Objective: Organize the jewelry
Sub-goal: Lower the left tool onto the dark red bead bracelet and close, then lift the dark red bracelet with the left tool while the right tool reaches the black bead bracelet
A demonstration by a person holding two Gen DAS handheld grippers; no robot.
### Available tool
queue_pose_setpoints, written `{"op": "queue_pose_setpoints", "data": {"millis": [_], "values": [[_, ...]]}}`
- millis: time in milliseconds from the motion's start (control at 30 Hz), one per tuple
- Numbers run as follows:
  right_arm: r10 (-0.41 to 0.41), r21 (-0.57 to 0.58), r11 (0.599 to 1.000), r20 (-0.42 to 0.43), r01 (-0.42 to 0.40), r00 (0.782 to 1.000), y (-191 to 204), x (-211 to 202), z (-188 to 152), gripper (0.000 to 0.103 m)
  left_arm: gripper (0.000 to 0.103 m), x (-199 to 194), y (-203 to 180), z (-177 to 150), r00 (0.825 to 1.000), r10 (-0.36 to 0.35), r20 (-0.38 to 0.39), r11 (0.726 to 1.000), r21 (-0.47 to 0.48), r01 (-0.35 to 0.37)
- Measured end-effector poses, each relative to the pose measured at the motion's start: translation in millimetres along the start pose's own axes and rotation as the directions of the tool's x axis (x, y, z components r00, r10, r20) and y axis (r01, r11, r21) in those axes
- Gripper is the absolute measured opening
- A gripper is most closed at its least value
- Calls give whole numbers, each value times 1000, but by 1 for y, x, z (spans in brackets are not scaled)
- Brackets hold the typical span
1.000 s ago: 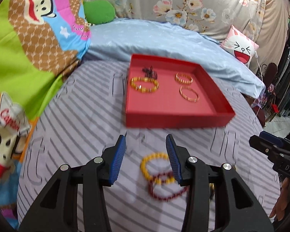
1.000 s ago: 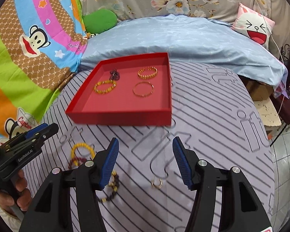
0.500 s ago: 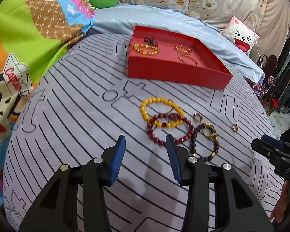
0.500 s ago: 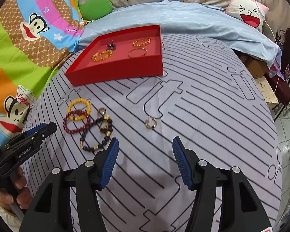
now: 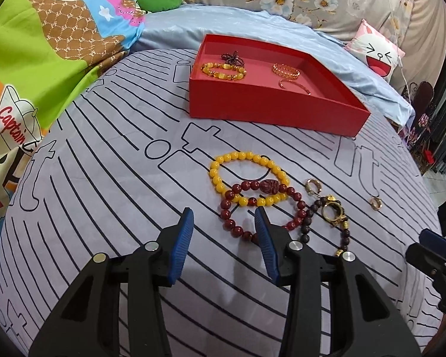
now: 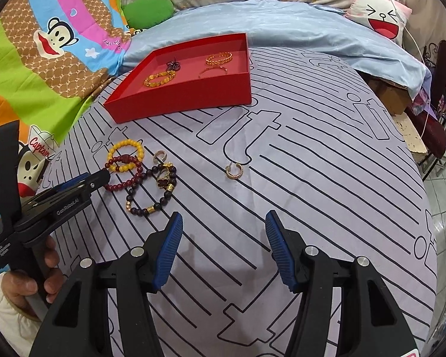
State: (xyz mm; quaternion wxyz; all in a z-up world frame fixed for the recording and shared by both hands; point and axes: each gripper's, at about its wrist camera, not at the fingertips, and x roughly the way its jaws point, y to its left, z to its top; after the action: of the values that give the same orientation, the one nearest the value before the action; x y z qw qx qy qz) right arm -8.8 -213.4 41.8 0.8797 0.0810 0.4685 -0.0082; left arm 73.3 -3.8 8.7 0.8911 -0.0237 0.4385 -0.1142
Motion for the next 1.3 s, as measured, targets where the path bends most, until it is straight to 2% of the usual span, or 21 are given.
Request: {"op": "queue_pose_setpoints", "data": {"millis": [67,200,267,333,833,1300], "values": [[0,1,1000,-2,0,1000,0,0,0,56,32,4,-1,0,1000,8,-7,1000,5,-8],[-2,3,1000,-5,2,1000,-1,2,0,56,26,5,-3,-1,1000,28,6,999,23,-29],[-5,3,1000,-7,5,1000,-1,4,0,56,14,5,-2,-2,999,32,11,999,24,-32],[-7,4,1000,-7,7,1000,-1,6,0,56,9,3,2,-4,1000,27,13,1000,13,-27],[-14,14,1000,-12,14,1000,-6,20,-2,56,9,-18,10,-31,999,-14,33,1000,-6,14],[20,-26,999,-19,-20,1000,13,24,-3,56,4,-44,-6,-43,995,-75,63,997,40,72]]}}
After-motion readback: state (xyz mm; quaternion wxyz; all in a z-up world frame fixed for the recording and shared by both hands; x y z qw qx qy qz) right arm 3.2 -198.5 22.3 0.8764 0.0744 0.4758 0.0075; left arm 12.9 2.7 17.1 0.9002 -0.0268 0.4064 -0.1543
